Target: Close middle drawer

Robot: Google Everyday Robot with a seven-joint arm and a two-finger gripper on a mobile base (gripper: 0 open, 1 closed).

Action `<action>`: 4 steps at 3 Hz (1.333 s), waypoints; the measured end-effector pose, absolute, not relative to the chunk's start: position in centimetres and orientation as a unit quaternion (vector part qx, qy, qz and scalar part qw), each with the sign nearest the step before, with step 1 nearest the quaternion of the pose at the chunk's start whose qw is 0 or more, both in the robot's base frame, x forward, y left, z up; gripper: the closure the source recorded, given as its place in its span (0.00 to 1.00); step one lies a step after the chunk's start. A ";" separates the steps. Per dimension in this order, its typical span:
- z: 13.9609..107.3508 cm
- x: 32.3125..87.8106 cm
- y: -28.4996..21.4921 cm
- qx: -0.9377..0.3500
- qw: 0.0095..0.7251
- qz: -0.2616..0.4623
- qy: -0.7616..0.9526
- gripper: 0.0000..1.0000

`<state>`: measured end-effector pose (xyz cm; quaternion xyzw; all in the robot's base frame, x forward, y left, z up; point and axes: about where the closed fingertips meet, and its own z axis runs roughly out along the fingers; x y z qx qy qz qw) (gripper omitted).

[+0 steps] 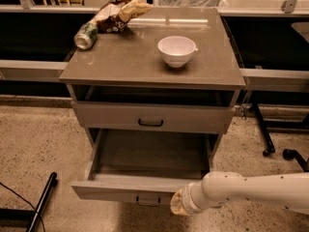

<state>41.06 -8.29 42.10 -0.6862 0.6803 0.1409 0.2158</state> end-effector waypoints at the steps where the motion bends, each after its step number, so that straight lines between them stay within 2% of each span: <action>1: 40.4 41.9 -7.7 -0.672 0.224 0.116 0.696 0.39; 2: 40.5 42.2 -7.6 -0.672 0.228 0.114 0.696 0.16; 3: 40.5 42.2 -7.6 -0.672 0.228 0.114 0.696 0.00; 4: 40.5 42.5 -7.5 -0.673 0.232 0.113 0.693 0.03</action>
Offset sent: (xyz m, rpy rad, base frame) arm 0.0050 0.0037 -0.0146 -0.0211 -0.0241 -0.0410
